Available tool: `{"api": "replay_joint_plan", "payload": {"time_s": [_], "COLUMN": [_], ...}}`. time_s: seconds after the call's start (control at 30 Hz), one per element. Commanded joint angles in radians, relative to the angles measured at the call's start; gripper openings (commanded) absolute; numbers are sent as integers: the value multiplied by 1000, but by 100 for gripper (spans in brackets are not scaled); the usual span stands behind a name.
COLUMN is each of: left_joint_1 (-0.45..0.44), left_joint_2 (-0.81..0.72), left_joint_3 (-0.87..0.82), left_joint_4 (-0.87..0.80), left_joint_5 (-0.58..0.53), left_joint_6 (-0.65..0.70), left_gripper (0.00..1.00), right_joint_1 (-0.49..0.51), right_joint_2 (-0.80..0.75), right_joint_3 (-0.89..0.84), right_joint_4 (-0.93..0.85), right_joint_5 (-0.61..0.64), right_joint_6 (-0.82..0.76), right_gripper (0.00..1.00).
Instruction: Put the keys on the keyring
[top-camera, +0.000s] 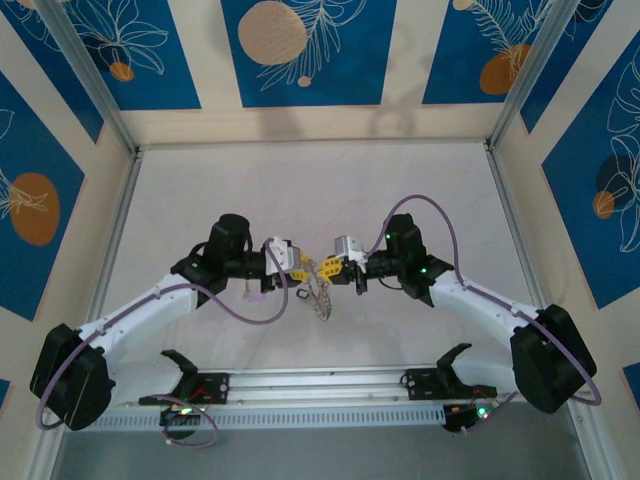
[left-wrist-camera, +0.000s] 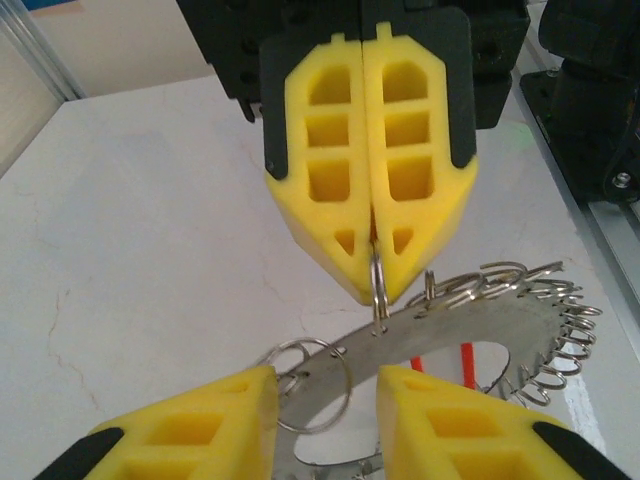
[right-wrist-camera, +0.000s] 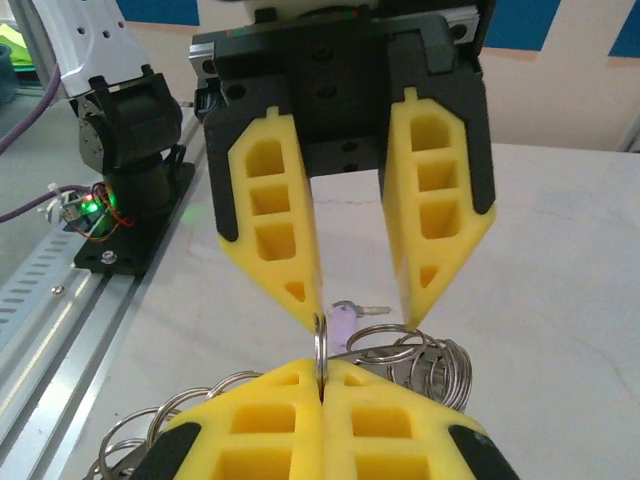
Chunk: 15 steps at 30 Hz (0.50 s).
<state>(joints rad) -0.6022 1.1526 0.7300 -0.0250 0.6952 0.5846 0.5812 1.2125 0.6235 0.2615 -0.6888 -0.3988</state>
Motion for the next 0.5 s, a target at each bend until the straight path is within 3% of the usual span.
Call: {"api": "replay_joint_plan", "payload": {"time_s": [0.0, 0.47], "left_joint_1": [6, -1], "left_joint_2": [-18, 39], "left_joint_3": [-13, 23], "left_joint_4": [39, -28], "left_joint_5": [34, 102], "left_joint_6": [-17, 16], "left_gripper": [29, 24], "right_joint_1": [-4, 9], "right_joint_2": [11, 32], "right_joint_3": [16, 58], "right_joint_4": [12, -52], "right_joint_5": [-57, 2], "right_joint_6": [19, -10], "right_gripper": [0, 0]}}
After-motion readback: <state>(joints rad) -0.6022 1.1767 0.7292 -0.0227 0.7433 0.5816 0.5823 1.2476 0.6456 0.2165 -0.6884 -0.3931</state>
